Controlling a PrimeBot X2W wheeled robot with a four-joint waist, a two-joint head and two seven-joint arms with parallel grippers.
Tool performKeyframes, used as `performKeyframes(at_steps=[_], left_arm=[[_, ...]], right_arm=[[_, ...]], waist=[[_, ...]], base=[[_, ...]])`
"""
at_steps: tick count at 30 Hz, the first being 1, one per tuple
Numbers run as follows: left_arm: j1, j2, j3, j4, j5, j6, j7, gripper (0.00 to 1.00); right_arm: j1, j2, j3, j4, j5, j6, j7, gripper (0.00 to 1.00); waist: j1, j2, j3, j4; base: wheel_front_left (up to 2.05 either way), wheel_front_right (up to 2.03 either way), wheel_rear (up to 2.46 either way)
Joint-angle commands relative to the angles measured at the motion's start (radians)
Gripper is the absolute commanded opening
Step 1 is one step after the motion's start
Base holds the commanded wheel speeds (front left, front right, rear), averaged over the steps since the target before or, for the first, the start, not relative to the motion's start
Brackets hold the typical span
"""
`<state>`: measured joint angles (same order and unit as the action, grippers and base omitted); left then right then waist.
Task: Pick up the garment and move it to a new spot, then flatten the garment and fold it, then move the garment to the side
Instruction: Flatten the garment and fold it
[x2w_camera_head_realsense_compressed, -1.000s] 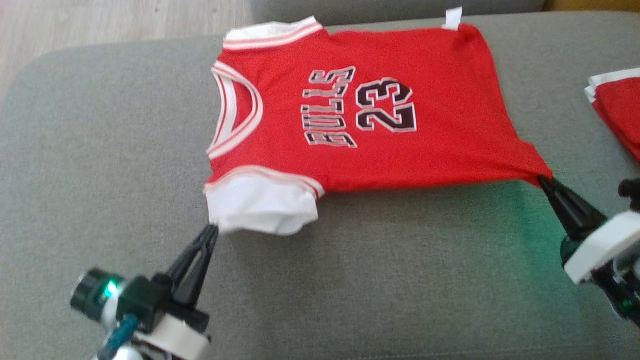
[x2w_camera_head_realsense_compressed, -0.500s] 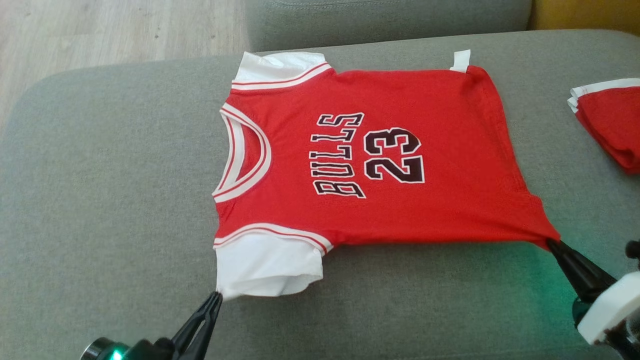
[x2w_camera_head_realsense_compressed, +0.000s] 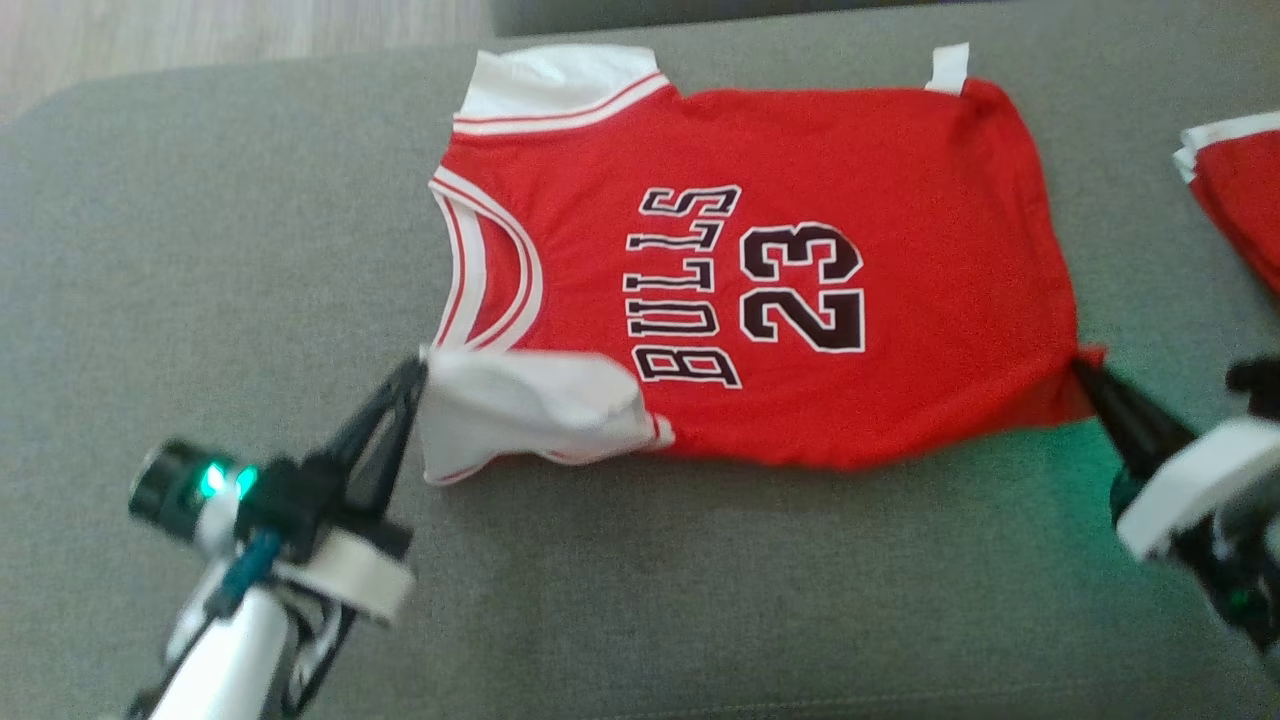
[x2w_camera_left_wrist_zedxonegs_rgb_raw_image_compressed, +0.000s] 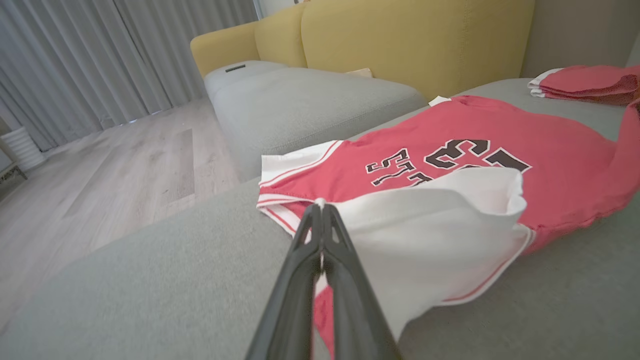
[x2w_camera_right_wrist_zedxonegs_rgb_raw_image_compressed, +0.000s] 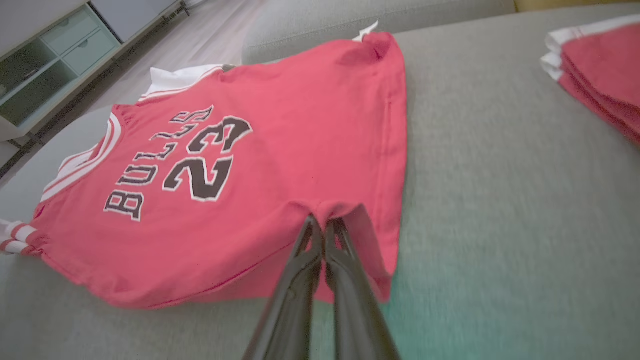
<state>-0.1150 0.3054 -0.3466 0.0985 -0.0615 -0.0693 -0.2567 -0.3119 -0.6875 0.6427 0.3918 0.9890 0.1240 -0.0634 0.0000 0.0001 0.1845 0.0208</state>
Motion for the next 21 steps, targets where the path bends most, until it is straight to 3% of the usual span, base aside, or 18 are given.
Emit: performKeyframes(at_steps=[1, 14, 15, 16, 17, 18, 19, 21], left_arm=[[-0.098, 0.016, 0.032, 0.0, 0.014, -0.003, -0.005, 0.0], [-0.426, 0.021, -0.02, 0.139, 0.07, -0.035, -0.005, 0.0], [-0.437, 0.02, -0.023, 0.147, 0.073, -0.034, -0.005, 0.0], [-0.445, 0.02, -0.024, 0.156, 0.077, -0.028, -0.005, 0.0], [-0.45, 0.019, -0.023, 0.166, 0.08, -0.019, -0.005, 0.01], [-0.452, 0.017, -0.021, 0.174, 0.082, -0.007, -0.005, 0.39], [-0.451, 0.015, -0.016, 0.176, 0.08, 0.006, -0.005, 1.0], [-0.431, 0.009, -0.008, 0.166, 0.071, 0.028, -0.005, 1.0]], right_arm=[[-0.047, -0.021, -0.016, -0.003, -0.014, 0.007, 0.003, 0.0], [-0.235, 0.035, -0.033, 0.085, -0.068, 0.007, 0.0, 0.0], [-0.242, 0.042, -0.03, 0.092, -0.069, 0.007, -0.004, 0.09], [-0.247, 0.05, -0.028, 0.099, -0.069, 0.007, -0.01, 0.36], [-0.252, 0.057, -0.029, 0.108, -0.073, 0.007, -0.021, 1.0], [-0.255, 0.062, -0.026, 0.118, -0.082, 0.007, -0.031, 1.0], [-0.255, 0.067, -0.021, 0.125, -0.09, 0.007, -0.039, 1.0], [-0.247, 0.078, -0.017, 0.134, -0.1, 0.007, -0.062, 1.0]], waist=[[0.0, -0.0001, 0.033, 0.002], [0.0, -0.0001, 0.119, 0.007], [0.0, -0.0001, 0.123, 0.006], [0.0, -0.0001, 0.125, 0.004], [0.0, -0.0001, 0.126, 0.003], [0.0, -0.0001, 0.126, 0.002], [0.0, -0.0001, 0.124, 0.0], [0.0, -0.0001, 0.116, -0.003]], base=[[0.0, 0.0, 0.0], [0.0, 0.0, 0.0], [0.0, 0.0, 0.0], [0.0, 0.0, 0.0], [0.0, 0.0, 0.0], [0.0, 0.0, 0.0], [0.0, 0.0, 0.0], [0.0, 0.0, 0.0]])
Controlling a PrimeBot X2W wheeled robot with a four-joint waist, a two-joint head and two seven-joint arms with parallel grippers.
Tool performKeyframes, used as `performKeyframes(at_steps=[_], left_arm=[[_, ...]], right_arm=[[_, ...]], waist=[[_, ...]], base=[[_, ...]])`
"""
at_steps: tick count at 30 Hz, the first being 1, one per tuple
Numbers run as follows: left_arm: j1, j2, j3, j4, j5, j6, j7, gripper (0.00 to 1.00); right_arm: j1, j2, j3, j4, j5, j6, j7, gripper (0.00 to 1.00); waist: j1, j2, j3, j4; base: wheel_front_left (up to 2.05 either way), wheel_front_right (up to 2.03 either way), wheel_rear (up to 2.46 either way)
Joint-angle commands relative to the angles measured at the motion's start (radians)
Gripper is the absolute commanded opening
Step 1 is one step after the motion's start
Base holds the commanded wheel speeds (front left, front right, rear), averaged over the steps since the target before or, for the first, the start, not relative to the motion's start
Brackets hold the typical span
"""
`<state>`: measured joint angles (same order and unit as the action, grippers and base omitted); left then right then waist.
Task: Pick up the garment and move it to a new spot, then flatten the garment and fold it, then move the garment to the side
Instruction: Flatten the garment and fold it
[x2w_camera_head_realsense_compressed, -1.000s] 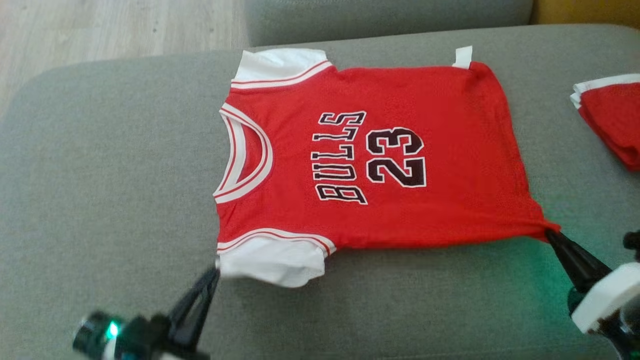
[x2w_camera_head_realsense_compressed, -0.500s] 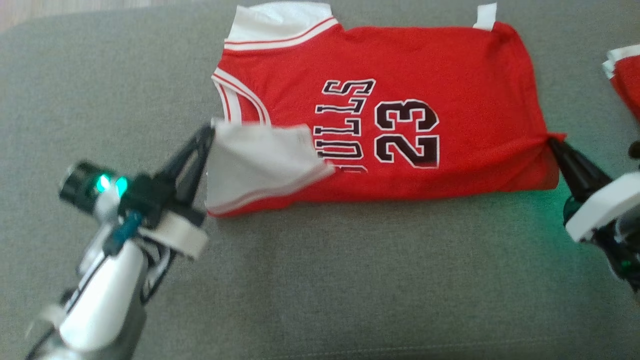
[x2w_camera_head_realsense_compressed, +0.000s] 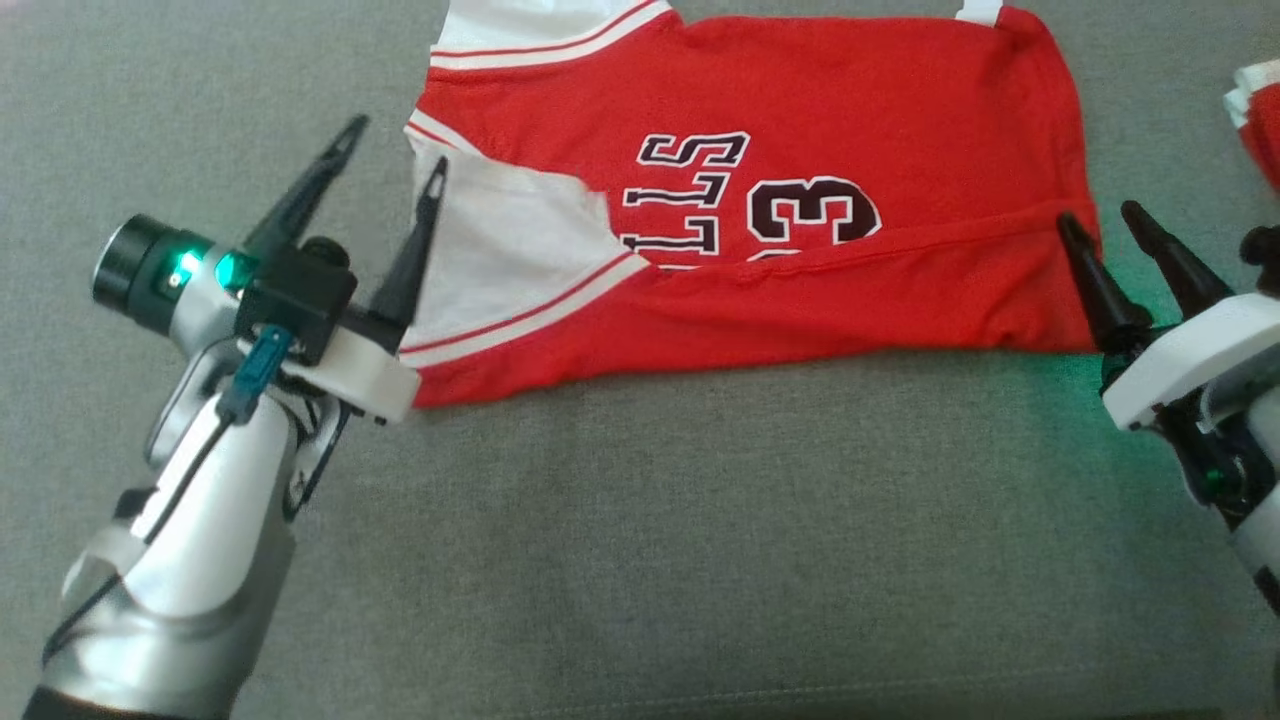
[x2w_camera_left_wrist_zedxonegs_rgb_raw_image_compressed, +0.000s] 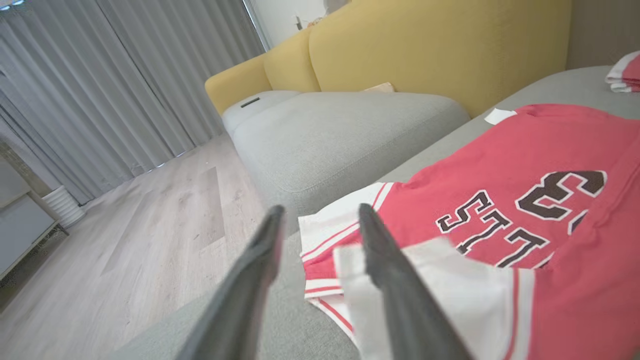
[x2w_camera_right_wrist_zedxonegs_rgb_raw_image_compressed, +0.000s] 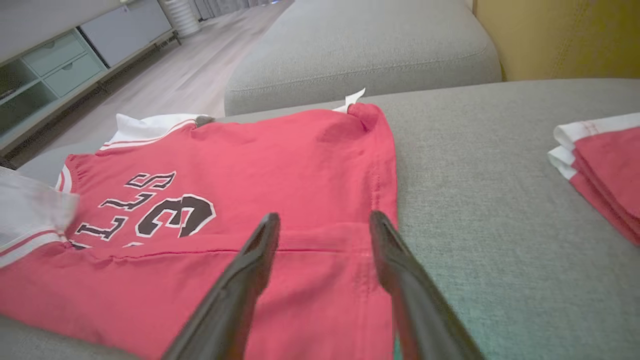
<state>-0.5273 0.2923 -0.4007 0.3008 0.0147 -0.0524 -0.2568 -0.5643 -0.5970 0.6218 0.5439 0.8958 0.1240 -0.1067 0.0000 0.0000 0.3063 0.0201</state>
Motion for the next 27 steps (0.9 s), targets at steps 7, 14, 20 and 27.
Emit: performKeyframes(at_steps=[7, 14, 20, 27], left_arm=[[0.206, -0.026, 0.087, -0.053, -0.125, 0.041, -0.005, 1.0], [0.324, -0.094, 0.096, 0.071, -0.237, 0.022, 0.007, 1.0], [0.292, -0.113, 0.121, 0.13, -0.253, 0.056, 0.003, 1.0], [0.259, -0.11, 0.122, 0.23, -0.249, 0.084, 0.03, 0.84]], right_arm=[[0.097, 0.007, -0.02, -0.016, -0.027, 0.007, -0.09, 1.0], [0.179, 0.033, -0.054, -0.034, -0.039, 0.007, -0.103, 1.0], [0.209, 0.056, -0.074, -0.051, -0.056, 0.007, -0.086, 1.0], [0.218, 0.074, -0.1, -0.063, -0.076, 0.007, -0.061, 1.0]], waist=[[0.0, 0.0, -0.052, -0.014], [0.0, 0.0, -0.074, -0.028], [0.0, 0.0, -0.083, -0.044], [0.0, 0.0, -0.083, -0.055]], base=[[0.0, 0.0, 0.0], [0.0, 0.0, 0.0], [0.0, 0.0, 0.0], [0.0, 0.0, 0.0]])
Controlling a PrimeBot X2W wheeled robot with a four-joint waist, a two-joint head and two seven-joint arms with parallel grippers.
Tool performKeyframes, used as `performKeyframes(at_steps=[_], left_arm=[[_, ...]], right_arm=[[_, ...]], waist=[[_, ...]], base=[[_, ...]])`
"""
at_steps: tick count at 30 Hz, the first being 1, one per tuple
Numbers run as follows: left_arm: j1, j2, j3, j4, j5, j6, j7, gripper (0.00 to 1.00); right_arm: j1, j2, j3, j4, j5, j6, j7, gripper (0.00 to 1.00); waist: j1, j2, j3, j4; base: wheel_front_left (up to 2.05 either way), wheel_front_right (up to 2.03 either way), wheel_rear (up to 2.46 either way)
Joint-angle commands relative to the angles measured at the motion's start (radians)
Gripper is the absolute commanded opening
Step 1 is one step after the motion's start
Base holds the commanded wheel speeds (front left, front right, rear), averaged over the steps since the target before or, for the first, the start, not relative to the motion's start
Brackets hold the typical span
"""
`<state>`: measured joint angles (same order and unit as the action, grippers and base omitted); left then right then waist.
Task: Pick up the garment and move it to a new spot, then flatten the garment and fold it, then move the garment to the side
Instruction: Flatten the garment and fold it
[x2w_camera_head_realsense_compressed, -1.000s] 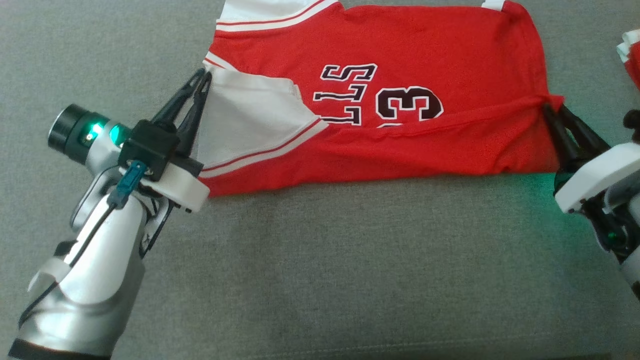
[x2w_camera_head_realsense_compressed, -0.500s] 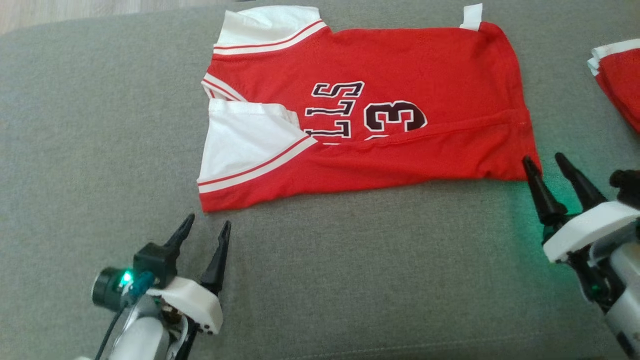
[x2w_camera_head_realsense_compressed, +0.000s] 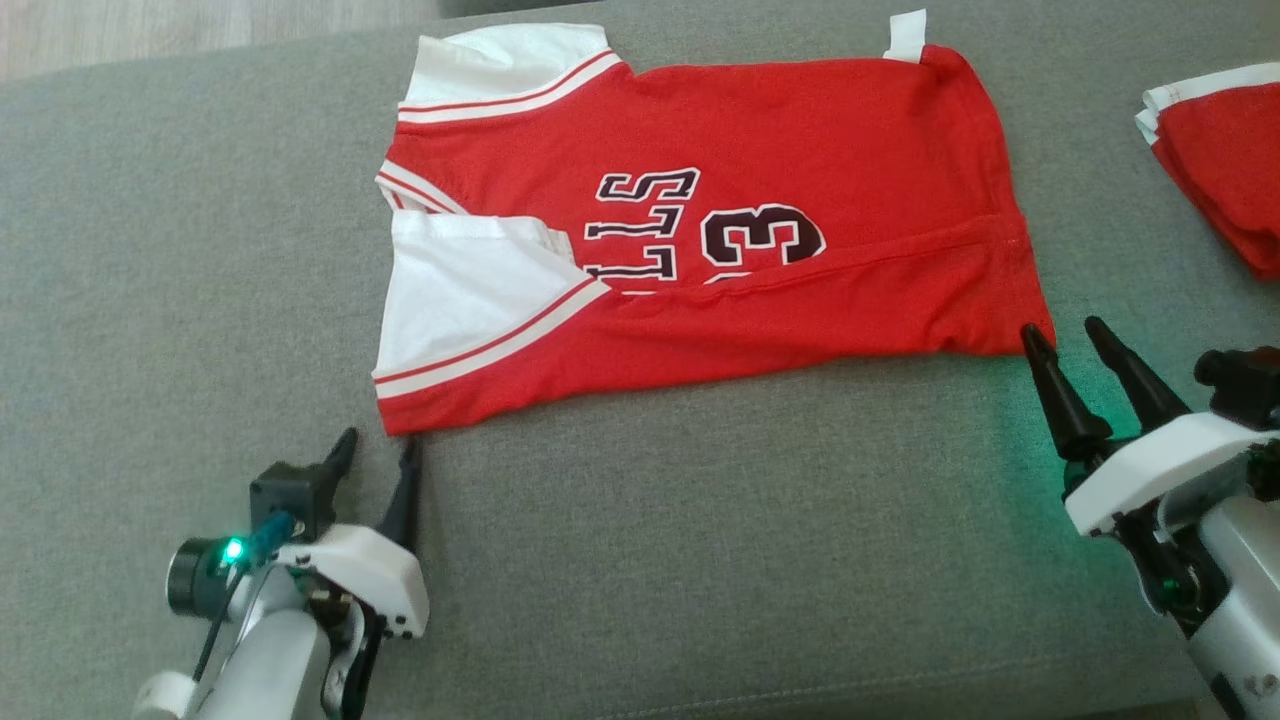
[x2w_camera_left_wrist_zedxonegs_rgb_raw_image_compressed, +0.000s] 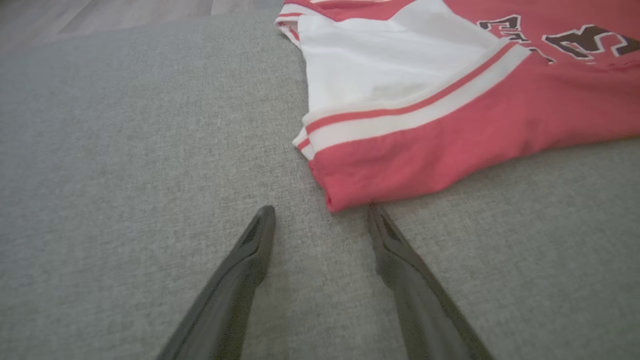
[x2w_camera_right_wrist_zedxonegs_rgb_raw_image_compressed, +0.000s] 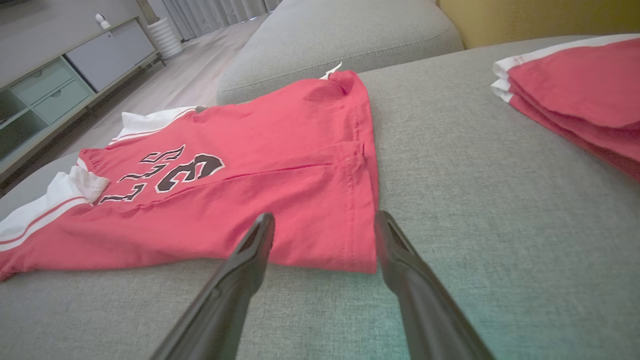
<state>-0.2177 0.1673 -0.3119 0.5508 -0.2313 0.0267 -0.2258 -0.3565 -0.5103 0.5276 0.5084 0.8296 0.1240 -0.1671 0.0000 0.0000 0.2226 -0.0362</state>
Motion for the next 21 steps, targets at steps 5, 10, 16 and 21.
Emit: performKeyframes(at_steps=[5, 10, 16, 21], left_arm=[[-0.081, 0.008, 0.021, 0.025, 0.002, 0.018, 0.034, 0.38], [-0.103, 0.003, 0.004, 0.05, 0.003, 0.013, 0.063, 0.0], [-0.111, 0.003, -0.014, 0.037, 0.006, 0.005, 0.055, 0.0], [-0.116, 0.007, -0.014, 0.034, -0.003, 0.001, 0.034, 0.0]], right_arm=[[0.001, 0.007, -0.035, -0.007, -0.026, 0.007, 0.011, 1.0], [-0.038, 0.044, -0.059, 0.082, -0.085, 0.007, 0.039, 1.0], [-0.101, 0.1, -0.129, 0.227, -0.16, 0.007, 0.054, 1.0], [-0.125, 0.139, -0.141, 0.306, -0.191, 0.007, 0.106, 0.82]], waist=[[0.0, 0.0, 0.011, 0.008], [0.0, 0.0, 0.016, 0.022], [0.0, 0.0, 0.02, 0.046], [0.0, 0.0, 0.02, 0.06]], base=[[0.0, 0.0, 0.0], [0.0, 0.0, 0.0], [0.0, 0.0, 0.0], [0.0, 0.0, 0.0]])
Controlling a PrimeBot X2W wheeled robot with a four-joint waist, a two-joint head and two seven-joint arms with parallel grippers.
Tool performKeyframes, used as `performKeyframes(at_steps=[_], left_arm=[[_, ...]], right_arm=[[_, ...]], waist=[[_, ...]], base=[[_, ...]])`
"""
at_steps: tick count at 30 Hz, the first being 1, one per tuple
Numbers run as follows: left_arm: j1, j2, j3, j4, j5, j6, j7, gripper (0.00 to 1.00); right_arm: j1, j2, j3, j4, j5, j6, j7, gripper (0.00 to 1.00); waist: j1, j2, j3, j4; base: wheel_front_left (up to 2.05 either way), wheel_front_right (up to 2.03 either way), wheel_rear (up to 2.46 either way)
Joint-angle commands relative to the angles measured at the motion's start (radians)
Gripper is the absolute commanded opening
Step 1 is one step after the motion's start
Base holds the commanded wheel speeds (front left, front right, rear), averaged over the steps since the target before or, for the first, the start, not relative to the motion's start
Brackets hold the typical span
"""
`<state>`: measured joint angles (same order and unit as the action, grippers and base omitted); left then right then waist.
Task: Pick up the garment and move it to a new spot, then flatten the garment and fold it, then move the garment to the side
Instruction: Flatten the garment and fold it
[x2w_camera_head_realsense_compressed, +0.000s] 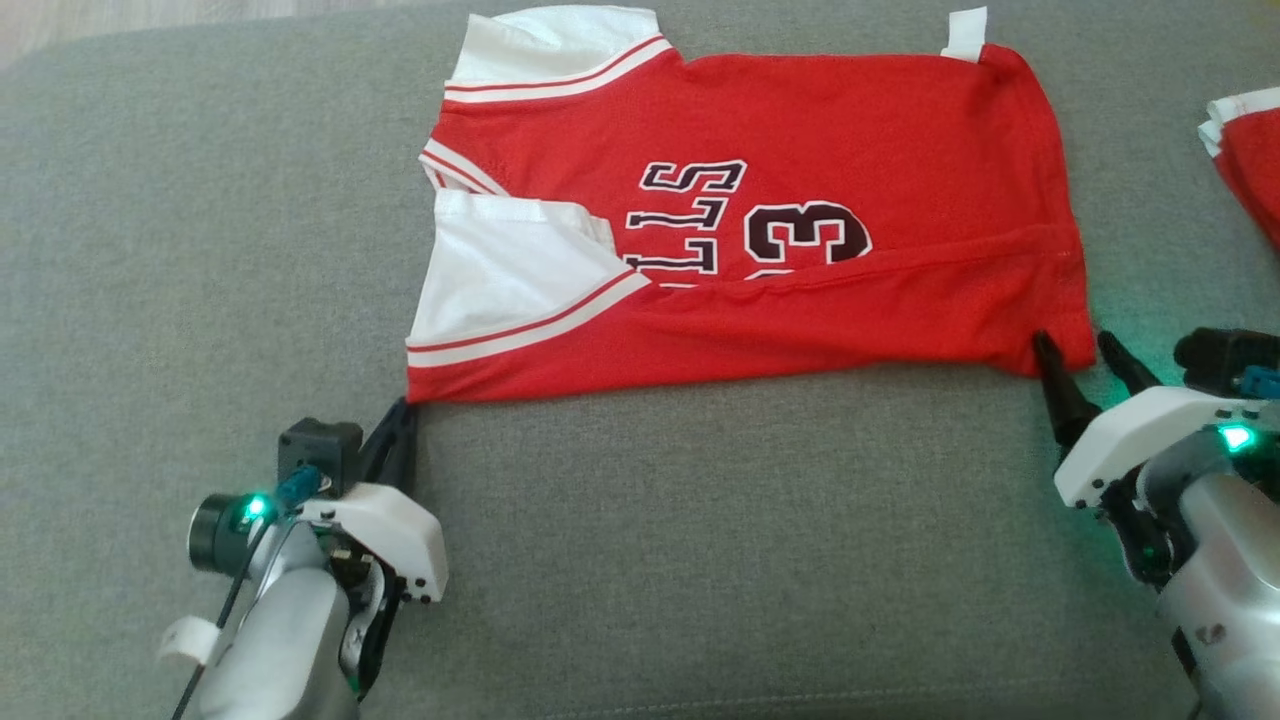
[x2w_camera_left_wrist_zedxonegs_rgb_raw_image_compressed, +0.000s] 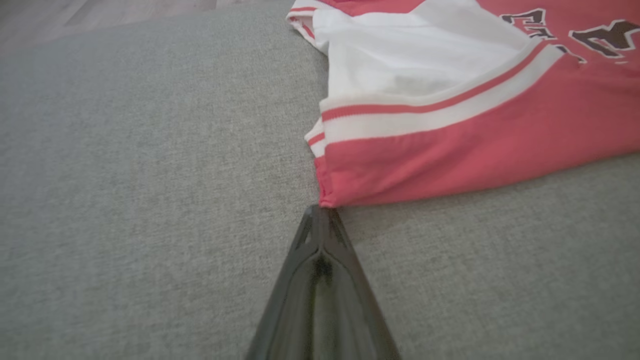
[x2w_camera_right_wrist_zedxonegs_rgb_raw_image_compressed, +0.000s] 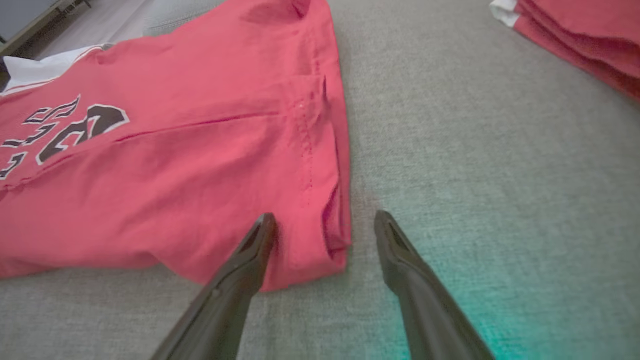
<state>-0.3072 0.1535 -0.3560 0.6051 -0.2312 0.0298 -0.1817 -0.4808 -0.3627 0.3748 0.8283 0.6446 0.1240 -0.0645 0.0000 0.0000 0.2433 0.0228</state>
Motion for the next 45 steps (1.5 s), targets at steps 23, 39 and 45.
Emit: performKeyframes(at_steps=[23, 39, 45], left_arm=[[0.174, 0.06, 0.018, -0.227, -0.044, 0.009, -0.021, 0.0], [0.106, 0.024, 0.011, -0.273, -0.068, 0.036, 0.038, 1.0], [-0.013, -0.005, 0.006, -0.098, -0.068, 0.039, 0.05, 1.0]], right_arm=[[0.118, -0.083, 0.043, -0.108, 0.048, 0.007, 0.008, 0.0], [0.17, -0.124, 0.044, -0.195, 0.071, 0.007, 0.037, 0.0], [0.14, -0.12, 0.049, -0.213, 0.057, 0.007, 0.052, 0.0]], waist=[[0.0, 0.0, -0.079, 0.014], [0.0, 0.0, -0.078, 0.03], [0.0, 0.0, -0.046, 0.01]], base=[[0.0, 0.0, 0.0], [0.0, 0.0, 0.0], [0.0, 0.0, 0.0]])
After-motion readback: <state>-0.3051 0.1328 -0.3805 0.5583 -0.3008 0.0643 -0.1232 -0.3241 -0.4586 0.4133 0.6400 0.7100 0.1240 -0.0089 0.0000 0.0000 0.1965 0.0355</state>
